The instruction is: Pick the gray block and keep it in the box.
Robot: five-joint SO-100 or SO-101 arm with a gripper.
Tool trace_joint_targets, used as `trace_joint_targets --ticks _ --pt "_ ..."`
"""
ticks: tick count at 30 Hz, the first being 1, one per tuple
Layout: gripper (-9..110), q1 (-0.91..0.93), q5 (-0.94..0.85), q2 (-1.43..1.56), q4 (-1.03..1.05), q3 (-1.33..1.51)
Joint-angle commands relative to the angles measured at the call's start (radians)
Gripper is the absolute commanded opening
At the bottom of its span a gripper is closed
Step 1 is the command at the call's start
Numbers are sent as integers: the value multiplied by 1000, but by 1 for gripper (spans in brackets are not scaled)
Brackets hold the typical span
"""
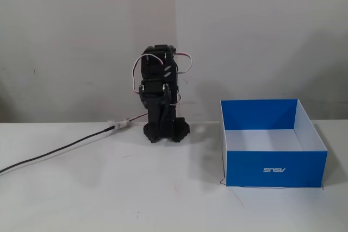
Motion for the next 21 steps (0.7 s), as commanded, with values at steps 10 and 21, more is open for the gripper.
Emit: trace_joint_targets --ticks 10,21 --pt "0 35 -153 675 8 350" --pt "0 31 -178 856 112 448"
